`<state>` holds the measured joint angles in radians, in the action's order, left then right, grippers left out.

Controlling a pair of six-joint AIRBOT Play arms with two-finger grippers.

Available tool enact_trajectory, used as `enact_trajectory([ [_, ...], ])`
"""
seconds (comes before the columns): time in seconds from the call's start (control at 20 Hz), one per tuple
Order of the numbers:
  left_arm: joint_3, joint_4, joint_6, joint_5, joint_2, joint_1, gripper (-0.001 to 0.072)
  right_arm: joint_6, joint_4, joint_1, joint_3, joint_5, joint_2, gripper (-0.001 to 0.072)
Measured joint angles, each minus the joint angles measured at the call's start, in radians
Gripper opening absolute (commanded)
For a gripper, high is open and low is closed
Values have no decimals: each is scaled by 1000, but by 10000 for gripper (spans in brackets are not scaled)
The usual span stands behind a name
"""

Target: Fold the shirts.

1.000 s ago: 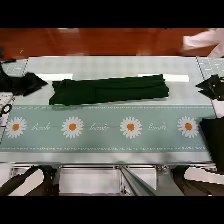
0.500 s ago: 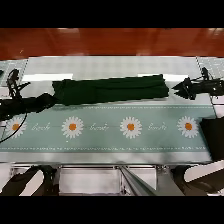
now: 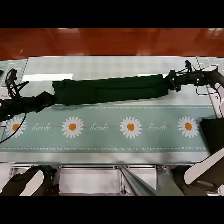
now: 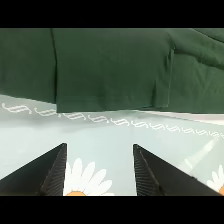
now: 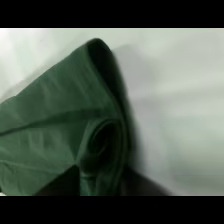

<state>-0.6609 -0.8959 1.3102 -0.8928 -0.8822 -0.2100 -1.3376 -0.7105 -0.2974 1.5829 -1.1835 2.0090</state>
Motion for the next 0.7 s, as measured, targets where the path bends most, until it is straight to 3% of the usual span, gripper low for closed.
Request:
enact_trajectory([
  [0.05, 0, 0, 1, 1, 0, 0, 505, -6, -2, 8, 5, 6, 3, 22],
  [0.4, 0, 1, 3, 3, 0, 0, 505, 6, 14, 24, 16, 17, -40, 21],
  [0.7, 0, 66, 0, -4, 0, 14, 505, -25, -115, 13, -9, -34, -274, 20],
])
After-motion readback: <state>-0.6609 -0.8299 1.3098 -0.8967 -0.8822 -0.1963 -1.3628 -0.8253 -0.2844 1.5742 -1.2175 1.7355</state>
